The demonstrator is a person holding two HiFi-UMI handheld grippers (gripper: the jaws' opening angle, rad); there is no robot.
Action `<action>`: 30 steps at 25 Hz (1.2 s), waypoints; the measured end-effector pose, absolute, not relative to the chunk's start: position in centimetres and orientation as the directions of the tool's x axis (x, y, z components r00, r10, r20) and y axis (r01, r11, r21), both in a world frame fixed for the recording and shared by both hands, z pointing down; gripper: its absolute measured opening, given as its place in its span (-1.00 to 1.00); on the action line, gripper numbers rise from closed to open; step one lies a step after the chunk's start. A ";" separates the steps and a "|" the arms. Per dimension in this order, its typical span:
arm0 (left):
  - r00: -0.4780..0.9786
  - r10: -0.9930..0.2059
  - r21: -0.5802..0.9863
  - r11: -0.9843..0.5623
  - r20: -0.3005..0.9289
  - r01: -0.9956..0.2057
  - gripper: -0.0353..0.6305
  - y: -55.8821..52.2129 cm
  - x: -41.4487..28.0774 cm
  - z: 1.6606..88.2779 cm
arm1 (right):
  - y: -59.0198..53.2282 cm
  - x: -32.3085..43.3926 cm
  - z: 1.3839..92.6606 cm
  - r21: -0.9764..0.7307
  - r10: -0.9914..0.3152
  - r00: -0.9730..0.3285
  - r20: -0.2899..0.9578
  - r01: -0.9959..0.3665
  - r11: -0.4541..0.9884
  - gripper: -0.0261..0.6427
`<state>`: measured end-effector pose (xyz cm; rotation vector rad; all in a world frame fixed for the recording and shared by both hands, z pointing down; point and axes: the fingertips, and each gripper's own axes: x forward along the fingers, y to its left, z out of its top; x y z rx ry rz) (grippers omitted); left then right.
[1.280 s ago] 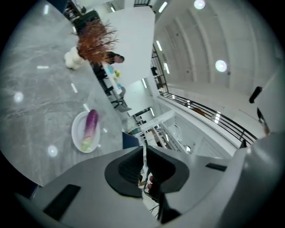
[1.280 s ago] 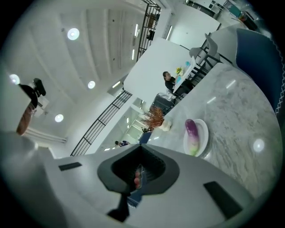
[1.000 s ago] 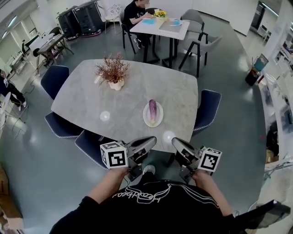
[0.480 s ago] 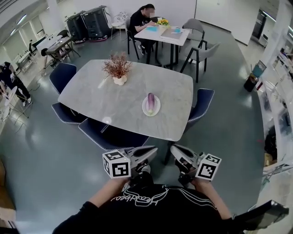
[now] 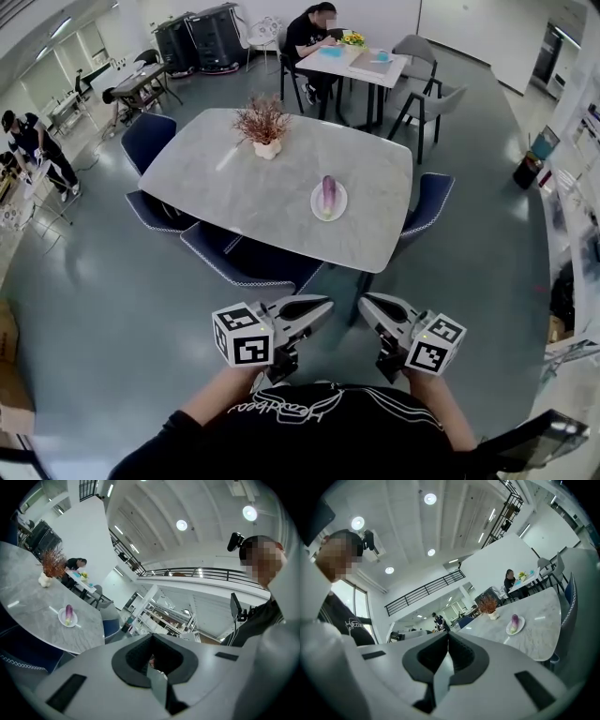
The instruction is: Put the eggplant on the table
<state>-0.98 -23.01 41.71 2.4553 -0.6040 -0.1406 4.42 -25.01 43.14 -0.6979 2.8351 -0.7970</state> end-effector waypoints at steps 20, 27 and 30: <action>0.890 -0.450 0.501 -0.755 0.072 -0.422 -0.87 -14.4 -8.9 39.4 | -15.6 -4.6 40.7 -0.396 -0.438 -0.895 0.079 -0.432 0.810 -0.90; 0.899 -0.431 0.507 -0.759 0.079 -0.409 -0.87 -12.6 -10.8 39.2 | -12.8 -7.1 41.0 -0.396 -0.448 -0.890 0.084 -0.442 0.805 -0.90; 0.906 -0.416 0.524 -0.755 0.082 -0.394 -0.87 -11.5 -11.1 40.1 | -11.4 -7.5 42.2 -0.410 -0.459 -0.882 0.109 -0.461 0.787 -0.90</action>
